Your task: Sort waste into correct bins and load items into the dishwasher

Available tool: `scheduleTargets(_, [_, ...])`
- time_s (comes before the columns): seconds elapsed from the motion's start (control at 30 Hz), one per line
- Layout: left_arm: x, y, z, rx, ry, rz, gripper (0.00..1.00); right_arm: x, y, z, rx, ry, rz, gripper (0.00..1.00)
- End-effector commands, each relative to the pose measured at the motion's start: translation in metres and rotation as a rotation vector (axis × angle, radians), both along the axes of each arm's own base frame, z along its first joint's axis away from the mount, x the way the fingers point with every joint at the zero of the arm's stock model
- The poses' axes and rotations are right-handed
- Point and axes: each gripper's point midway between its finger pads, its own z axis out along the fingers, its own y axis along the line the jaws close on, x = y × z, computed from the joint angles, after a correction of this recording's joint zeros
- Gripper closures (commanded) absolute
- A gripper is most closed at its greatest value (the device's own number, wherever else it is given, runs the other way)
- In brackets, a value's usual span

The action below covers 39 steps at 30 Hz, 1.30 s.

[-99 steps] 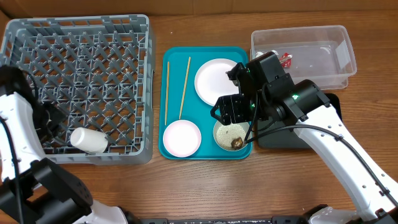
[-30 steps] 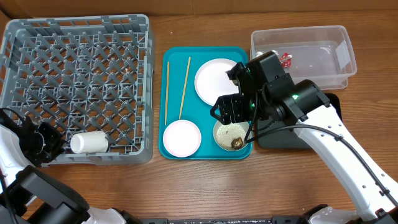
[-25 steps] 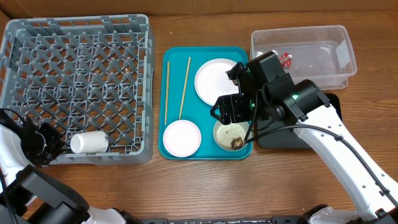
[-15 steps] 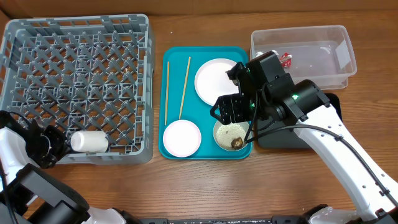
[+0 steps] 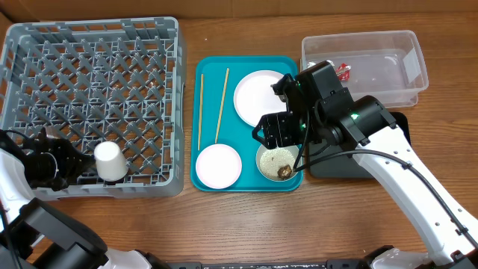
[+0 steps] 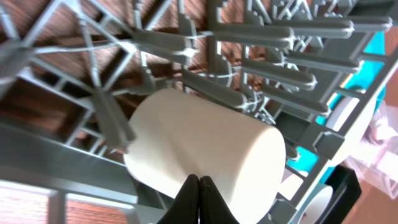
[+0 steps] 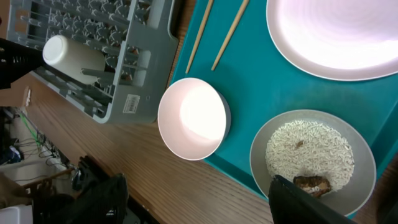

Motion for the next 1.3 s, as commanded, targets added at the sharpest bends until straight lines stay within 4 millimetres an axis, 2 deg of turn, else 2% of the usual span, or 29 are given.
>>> scheduleTargets(0.0, [0.015,-0.012,0.025,-0.011,-0.127,-0.073,0.96,0.001,0.002,0.007,0.008,-0.021,0.0,0.26])
scheduleTargets(0.1, [0.022,-0.017,0.045,-0.005,-0.193,-0.117,0.96,0.001,0.002,0.007,0.008,-0.022,0.0,0.26])
scheduleTargets(0.2, [0.02,-0.014,0.059,0.071,-0.179,-0.125,0.96,0.001,0.002,0.007,0.008,-0.022,0.0,0.26])
scheduleTargets(0.3, [0.012,-0.002,0.065,0.14,-0.115,-0.049,0.84,0.001,0.002,0.007,0.008,-0.022,0.0,0.26])
scheduleTargets(0.33, [0.011,-0.002,0.068,0.149,-0.118,-0.046,0.83,0.001,0.002,0.007,0.008,-0.022,0.0,0.26])
scheduleTargets(0.47, [0.014,-0.013,0.079,0.166,-0.159,-0.083,0.87,0.002,0.002,0.008,0.01,-0.026,0.0,0.25])
scheduleTargets(0.63, [0.025,-0.063,0.103,0.243,-0.252,-0.292,0.85,0.004,0.004,0.009,0.018,-0.039,-0.001,0.25])
scheduleTargets(0.7, [0.029,-0.104,0.12,0.308,-0.314,-0.44,0.81,0.009,-0.001,0.007,0.001,-0.029,-0.056,0.26])
scheduleTargets(0.73, [0.028,-0.115,0.123,0.316,-0.328,-0.473,0.79,0.011,-0.004,0.006,-0.013,-0.027,-0.082,0.26])
scheduleTargets(0.77, [0.027,-0.128,0.127,0.33,-0.343,-0.516,0.75,0.014,-0.009,0.004,-0.032,-0.024,-0.114,0.26])
scheduleTargets(0.8, [0.026,-0.138,0.13,0.346,-0.353,-0.551,0.65,0.016,-0.012,0.001,-0.054,-0.025,-0.141,0.27])
scheduleTargets(0.83, [0.024,-0.149,0.133,0.359,-0.366,-0.589,0.55,0.017,-0.016,-0.003,-0.081,-0.021,-0.16,0.29])
scheduleTargets(0.87, [0.023,-0.157,0.135,0.365,-0.377,-0.615,0.39,0.016,-0.017,-0.007,-0.105,-0.017,-0.168,0.3])
scheduleTargets(0.9, [0.022,-0.167,0.138,0.364,-0.395,-0.649,0.08,0.014,-0.018,-0.013,-0.133,-0.008,-0.168,0.32])
scheduleTargets(0.93, [0.022,-0.177,0.141,0.359,-0.413,-0.677,0.0,0.01,-0.017,-0.023,-0.168,0.01,-0.161,0.34])
scheduleTargets(1.03, [0.019,-0.202,0.146,0.3,-0.458,-0.745,0.0,0.0,-0.008,-0.053,-0.257,0.053,-0.124,0.34])
scheduleTargets(1.13, [0.013,-0.212,0.156,0.253,-0.494,-0.75,0.0,0.001,-0.002,-0.093,-0.377,0.077,-0.115,0.39])
scheduleTargets(1.17, [0.01,-0.213,0.17,0.274,-0.545,-0.739,0.0,0.002,0.0,-0.113,-0.408,0.12,-0.133,0.43])
scheduleTargets(1.27, [0.0,-0.213,0.199,0.346,-0.648,-0.727,0.0,0.002,0.001,-0.142,-0.443,0.2,-0.174,0.45])
